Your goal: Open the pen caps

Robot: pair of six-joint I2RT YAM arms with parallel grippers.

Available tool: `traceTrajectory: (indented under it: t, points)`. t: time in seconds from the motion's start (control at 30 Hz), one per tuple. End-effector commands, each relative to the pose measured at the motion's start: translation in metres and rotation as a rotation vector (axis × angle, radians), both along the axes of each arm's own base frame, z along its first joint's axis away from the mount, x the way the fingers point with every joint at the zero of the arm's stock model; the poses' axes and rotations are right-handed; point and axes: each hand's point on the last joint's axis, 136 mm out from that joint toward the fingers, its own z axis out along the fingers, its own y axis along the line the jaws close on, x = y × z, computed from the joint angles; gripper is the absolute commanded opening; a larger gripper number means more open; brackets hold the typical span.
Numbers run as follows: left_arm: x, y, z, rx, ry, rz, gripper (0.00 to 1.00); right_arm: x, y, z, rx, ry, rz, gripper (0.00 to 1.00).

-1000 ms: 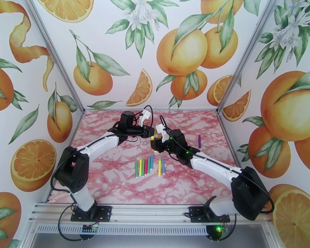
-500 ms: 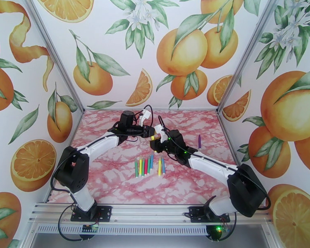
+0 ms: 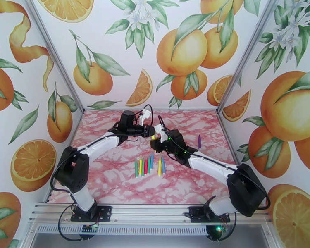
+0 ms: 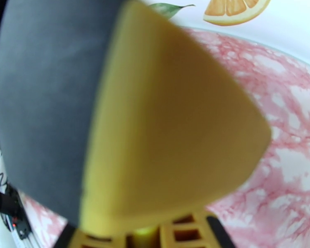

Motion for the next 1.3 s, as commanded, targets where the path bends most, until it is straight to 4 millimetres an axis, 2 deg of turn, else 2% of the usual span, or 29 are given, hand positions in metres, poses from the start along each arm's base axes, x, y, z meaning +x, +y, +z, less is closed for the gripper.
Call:
traceTrajectory:
  t: [0.0,0.37,0.83,0.97,1.27]
  points:
    - [0.016,0.007,0.023,0.009,-0.066,0.084,0.0,-0.007,-0.001,0.01,0.01,-0.044,0.021,0.02]
    - [0.046,0.015,0.019,0.06,-0.054,0.225,0.0,-0.017,-0.011,0.002,-0.012,-0.053,0.015,0.0]
    - [0.06,0.024,0.017,0.074,-0.041,0.304,0.0,-0.025,-0.019,-0.002,-0.019,-0.061,0.006,0.0]
    - [0.071,0.03,0.017,0.07,-0.032,0.35,0.0,-0.027,-0.022,-0.005,-0.022,-0.06,0.005,0.0]
    - [0.081,0.04,0.018,0.081,-0.04,0.401,0.0,-0.029,-0.024,-0.008,-0.028,-0.06,0.003,0.0]
